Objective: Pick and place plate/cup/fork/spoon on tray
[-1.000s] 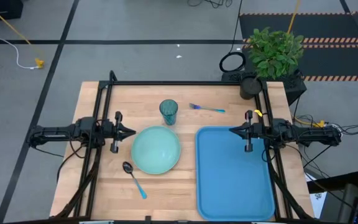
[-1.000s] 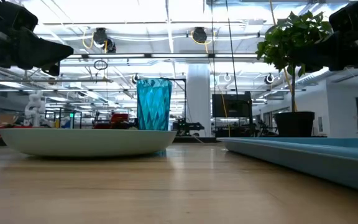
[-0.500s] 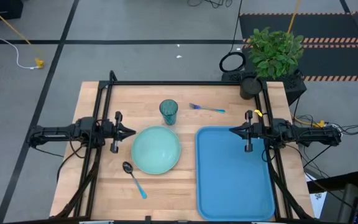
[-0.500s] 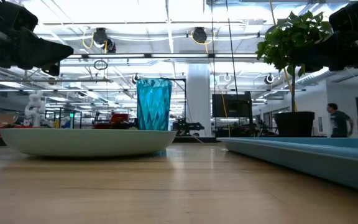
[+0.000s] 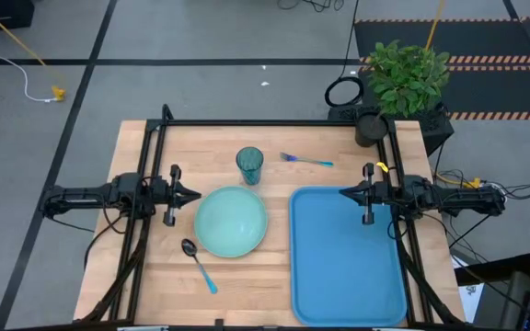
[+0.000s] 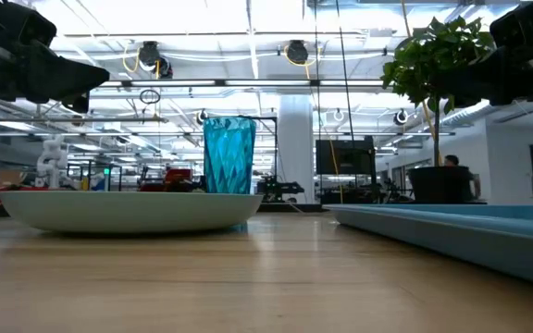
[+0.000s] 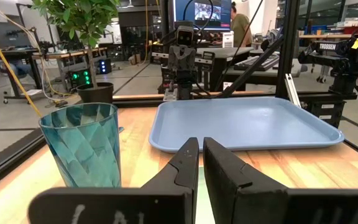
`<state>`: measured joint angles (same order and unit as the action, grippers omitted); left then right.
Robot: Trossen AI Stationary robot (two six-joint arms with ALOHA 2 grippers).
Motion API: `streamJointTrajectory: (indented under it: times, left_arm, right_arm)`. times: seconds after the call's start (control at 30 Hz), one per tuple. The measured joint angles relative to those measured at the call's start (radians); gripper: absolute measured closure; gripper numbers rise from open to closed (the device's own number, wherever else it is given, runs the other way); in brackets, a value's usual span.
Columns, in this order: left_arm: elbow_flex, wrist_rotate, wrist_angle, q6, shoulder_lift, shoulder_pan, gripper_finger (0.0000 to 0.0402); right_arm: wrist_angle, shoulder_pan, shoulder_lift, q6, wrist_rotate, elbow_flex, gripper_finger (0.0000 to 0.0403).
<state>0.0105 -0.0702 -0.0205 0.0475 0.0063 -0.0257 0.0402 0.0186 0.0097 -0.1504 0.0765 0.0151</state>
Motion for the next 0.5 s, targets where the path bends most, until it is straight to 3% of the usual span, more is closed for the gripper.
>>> streamJointTrajectory:
  times: [0.23,0.5]
  left_arm:
    - [0.000,0.001,-0.051,-0.043,0.000,0.000,0.0373]
    - [0.000,0.019,-0.378,0.009,0.000,-0.001,0.0375]
  right_arm:
    - [0.000,0.000,0.000,0.000,0.000,0.000,0.0403]
    - [0.000,0.000,0.000,0.000,0.000,0.000,0.0403]
